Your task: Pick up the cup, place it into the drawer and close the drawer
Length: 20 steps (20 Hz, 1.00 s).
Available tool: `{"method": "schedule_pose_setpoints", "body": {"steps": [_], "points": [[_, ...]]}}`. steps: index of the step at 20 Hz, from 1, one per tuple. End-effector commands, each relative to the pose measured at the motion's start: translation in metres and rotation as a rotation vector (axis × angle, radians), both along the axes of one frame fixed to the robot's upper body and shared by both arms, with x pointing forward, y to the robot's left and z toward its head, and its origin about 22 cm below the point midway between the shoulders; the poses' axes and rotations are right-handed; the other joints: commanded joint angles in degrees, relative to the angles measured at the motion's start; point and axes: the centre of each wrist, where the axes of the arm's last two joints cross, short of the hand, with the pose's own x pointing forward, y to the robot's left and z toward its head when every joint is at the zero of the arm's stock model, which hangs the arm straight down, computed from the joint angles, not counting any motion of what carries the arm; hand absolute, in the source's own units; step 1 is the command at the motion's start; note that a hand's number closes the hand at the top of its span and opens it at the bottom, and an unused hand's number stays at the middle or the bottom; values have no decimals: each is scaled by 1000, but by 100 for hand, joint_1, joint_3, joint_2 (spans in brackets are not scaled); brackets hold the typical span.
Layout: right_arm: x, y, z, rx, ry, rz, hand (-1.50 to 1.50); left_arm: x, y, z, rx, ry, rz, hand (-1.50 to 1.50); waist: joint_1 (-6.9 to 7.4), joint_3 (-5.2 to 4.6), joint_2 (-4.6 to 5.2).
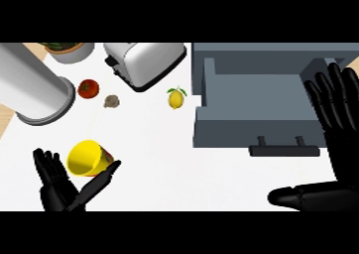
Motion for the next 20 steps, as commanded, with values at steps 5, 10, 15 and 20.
{"method": "schedule_pose_setpoints", "body": {"steps": [5, 10, 15, 20], "points": [[-15, -16, 8, 5, -1, 23, -150, 5, 11, -43, -14, -11, 40, -150, -24, 0, 0], [0, 12, 1, -5, 6, 27, -150, -2, 30, -45, -29, 4, 25, -150, 1, 1, 1], [24, 6, -13, 9, -7, 13, -150, 5, 35, -64, -23, 18, 46, -150, 5, 1, 7], [-15, -4, -3, 8, 4, 15, -150, -5, 21, -75, -26, 7, 4, -150, -15, 1, 0]]}}
